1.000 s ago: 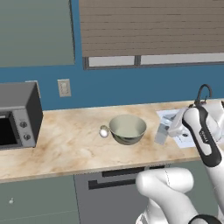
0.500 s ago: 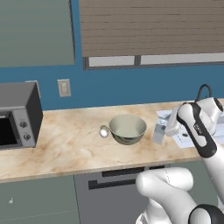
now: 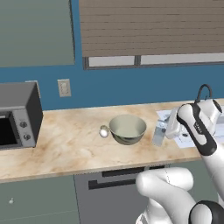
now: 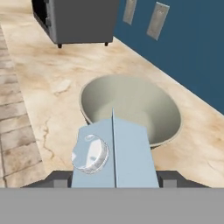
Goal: Gather the eggs and milk located in the vicinity of the sink area and place them right next to the bowl.
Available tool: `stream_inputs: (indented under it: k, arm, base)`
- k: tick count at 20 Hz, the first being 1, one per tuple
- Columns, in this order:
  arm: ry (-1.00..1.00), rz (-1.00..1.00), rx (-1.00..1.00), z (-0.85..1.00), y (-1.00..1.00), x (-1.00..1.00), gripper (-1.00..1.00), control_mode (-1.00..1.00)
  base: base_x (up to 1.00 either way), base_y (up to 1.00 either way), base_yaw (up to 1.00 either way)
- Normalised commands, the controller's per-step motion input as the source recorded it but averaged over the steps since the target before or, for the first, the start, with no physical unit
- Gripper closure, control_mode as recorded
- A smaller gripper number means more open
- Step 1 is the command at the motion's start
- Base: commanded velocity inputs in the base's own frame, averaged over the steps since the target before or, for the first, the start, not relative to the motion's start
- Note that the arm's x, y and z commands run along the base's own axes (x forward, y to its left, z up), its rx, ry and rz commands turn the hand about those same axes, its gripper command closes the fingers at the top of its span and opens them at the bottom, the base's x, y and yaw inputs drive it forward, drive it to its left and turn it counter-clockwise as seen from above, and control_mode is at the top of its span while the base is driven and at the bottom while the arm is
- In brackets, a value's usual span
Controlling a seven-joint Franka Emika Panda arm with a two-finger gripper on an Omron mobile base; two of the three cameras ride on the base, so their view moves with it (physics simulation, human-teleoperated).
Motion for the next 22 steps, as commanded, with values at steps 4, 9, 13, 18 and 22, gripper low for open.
stream_inputs:
  k: [4,9,13,18,22]
  arm:
    - [0.00,0.05,-0.01,-0.16,0.00,0.00,1.00,-1.00]
    - [0.00,0.04,-0.01,-0.12,0.00,0.09,1.00,-1.00]
    - [0.00,0.04,0.00,-0.09,0.00,0.13,1.00,-1.00]
    - [0.00,0.04,-0.01,-0.15,0.00,0.08,1.00,-1.00]
    - [0.00,0.04,-0.02,-0.27,0.00,0.04,1.00,-1.00]
  base:
    - [0.00,0.00,0.00]
    - [0.00,0.00,0.00]
    - [0.00,0.00,0.00]
    - [0.00,0.00,0.00]
    - [0.00,0.00,0.00]
